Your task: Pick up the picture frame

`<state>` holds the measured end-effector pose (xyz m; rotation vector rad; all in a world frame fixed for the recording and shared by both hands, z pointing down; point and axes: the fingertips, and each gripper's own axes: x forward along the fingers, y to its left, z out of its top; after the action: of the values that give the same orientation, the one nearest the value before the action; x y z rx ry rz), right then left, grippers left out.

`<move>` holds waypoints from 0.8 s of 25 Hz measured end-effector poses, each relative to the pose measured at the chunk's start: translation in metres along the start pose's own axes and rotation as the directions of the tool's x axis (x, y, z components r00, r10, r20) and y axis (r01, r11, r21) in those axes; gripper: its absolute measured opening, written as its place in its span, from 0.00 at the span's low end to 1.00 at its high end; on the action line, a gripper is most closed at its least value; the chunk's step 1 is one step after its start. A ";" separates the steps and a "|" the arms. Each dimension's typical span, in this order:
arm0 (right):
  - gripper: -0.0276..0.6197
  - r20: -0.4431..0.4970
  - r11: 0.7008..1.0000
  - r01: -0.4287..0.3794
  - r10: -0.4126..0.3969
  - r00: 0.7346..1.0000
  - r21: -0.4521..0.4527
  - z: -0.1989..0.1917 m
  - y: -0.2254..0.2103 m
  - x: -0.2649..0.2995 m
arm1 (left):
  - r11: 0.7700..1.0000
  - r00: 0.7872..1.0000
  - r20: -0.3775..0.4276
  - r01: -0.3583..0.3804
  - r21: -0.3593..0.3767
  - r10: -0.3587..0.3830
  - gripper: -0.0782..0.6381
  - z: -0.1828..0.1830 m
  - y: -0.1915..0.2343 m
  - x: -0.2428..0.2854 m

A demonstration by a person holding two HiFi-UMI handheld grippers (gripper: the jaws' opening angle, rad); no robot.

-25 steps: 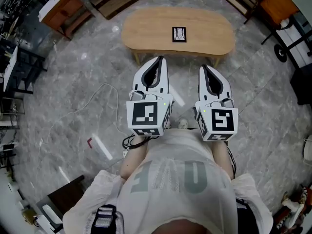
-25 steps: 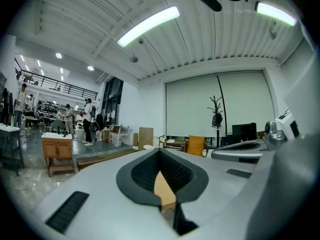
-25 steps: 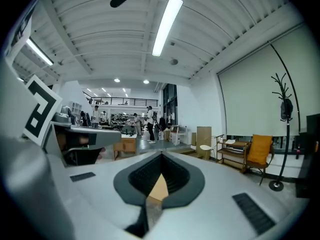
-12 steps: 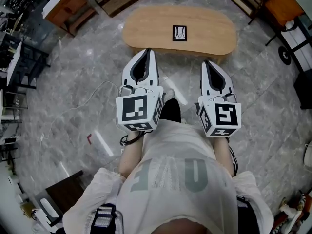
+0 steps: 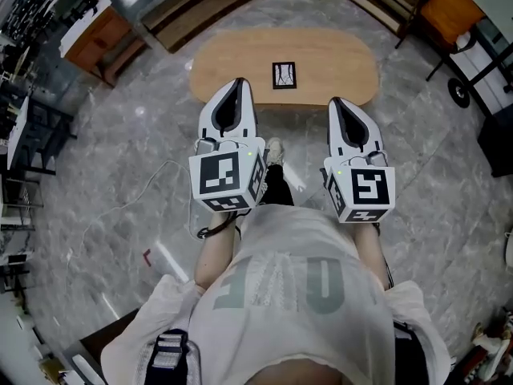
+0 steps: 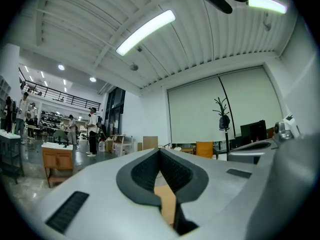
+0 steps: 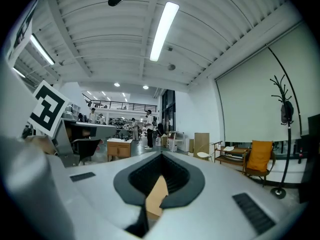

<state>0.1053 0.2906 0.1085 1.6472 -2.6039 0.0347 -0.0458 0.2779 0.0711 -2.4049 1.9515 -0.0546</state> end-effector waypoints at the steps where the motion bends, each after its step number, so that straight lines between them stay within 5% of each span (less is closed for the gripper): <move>1: 0.05 0.003 1.000 0.007 -0.007 1.000 -0.004 0.002 -0.005 0.005 | 1.000 1.000 0.003 0.007 -0.001 -0.007 0.12 0.001 -0.001 0.008; 11: 0.05 -0.039 1.000 0.023 -0.022 0.999 0.022 -0.006 -0.025 0.080 | 0.999 0.999 -0.028 0.046 -0.010 -0.047 0.12 -0.010 0.015 0.083; 20: 0.05 -0.081 0.999 0.028 -0.025 0.996 0.032 0.002 -0.040 0.203 | 0.998 0.996 -0.071 0.059 -0.033 -0.062 0.12 -0.018 0.075 0.192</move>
<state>0.0549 0.0900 0.1189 1.6541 -2.5354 0.1407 -0.0805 0.0743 0.0850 -2.5156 1.9220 -0.1166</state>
